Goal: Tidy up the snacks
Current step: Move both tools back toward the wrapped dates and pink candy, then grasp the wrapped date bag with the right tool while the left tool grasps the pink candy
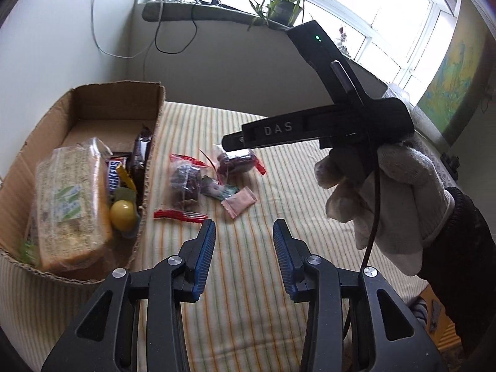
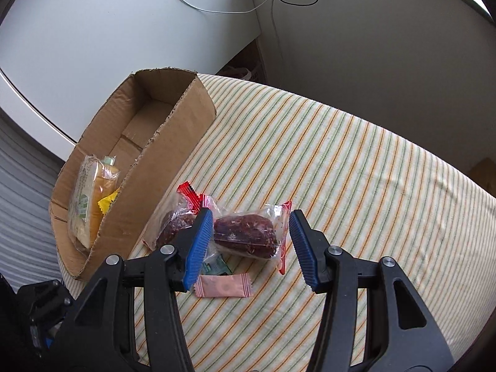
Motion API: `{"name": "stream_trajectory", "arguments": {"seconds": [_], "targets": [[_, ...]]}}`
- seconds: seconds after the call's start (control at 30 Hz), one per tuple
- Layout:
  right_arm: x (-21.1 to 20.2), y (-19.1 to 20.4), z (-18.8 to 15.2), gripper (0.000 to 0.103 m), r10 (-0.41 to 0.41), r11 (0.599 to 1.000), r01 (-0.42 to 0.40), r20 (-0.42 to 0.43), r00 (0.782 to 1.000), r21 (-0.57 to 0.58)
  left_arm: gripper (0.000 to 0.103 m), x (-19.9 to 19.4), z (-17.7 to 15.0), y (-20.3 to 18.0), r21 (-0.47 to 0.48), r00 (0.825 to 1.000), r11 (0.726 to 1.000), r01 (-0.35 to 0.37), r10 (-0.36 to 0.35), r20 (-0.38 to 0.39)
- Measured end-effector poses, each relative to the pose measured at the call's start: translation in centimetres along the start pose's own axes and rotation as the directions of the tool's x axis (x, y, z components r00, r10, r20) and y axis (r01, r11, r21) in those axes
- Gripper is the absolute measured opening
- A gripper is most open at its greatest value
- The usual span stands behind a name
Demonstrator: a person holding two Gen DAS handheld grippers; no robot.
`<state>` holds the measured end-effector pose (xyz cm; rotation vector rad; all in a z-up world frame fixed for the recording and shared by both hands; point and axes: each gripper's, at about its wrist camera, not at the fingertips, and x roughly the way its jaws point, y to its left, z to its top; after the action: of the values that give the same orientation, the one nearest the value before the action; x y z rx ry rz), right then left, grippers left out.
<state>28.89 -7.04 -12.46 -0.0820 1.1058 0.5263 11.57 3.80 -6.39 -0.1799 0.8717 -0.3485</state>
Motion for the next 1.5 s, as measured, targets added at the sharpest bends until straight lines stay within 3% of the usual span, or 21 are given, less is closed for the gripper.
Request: {"name": "stream_trajectory", "arguments": {"seconds": [0.07,0.1,0.17,0.6,0.73,0.8,1.1,1.43,1.5], "targets": [[0.6,-0.1,0.0,0.058,0.010,1.000,-0.010,-0.008,1.000,-0.003,0.037,0.9,0.2,-0.3,0.000,1.000,1.000,0.003,-0.003,-0.012],[0.8,-0.2,0.0,0.069,0.012,1.000,-0.012,-0.010,1.000,-0.001,0.037,1.3,0.3,-0.3,-0.003,1.000,1.000,0.011,-0.011,-0.019],[1.2,-0.4,0.0,0.073,0.007,1.000,-0.007,-0.002,1.000,0.002,0.037,2.2,0.6,-0.4,-0.005,1.000,1.000,0.013,-0.013,-0.025],[1.8,-0.9,0.1,0.073,0.091,0.996,-0.091,-0.014,0.996,-0.004,0.037,6.0,1.9,-1.3,0.050,0.998,0.998,-0.040,0.042,-0.040],[2.7,-1.0,0.4,0.071,0.071,0.997,-0.071,-0.024,0.997,0.001,0.037,6.9,2.3,-1.1,0.043,0.998,0.998,-0.042,0.044,-0.054],[2.8,-1.4,0.5,0.064,0.070,0.998,-0.069,-0.026,0.997,0.012,0.037,7.3,2.3,-1.1,0.045,0.997,0.998,-0.032,0.035,-0.068],[1.8,-2.7,-0.1,0.063,0.032,0.999,-0.032,-0.015,0.999,0.012,0.037,8.0,1.9,-2.4,0.082,0.994,0.997,-0.010,0.019,-0.108],[1.4,-3.2,-0.6,0.062,0.036,0.999,-0.036,-0.026,0.999,0.010,0.037,8.7,2.1,-4.6,0.183,0.990,0.980,-0.074,0.094,-0.102],[1.6,-3.1,-0.8,0.058,0.041,0.999,-0.041,-0.030,0.999,0.012,0.037,8.8,2.1,-5.0,0.194,0.990,0.978,-0.083,0.103,-0.097]]}}
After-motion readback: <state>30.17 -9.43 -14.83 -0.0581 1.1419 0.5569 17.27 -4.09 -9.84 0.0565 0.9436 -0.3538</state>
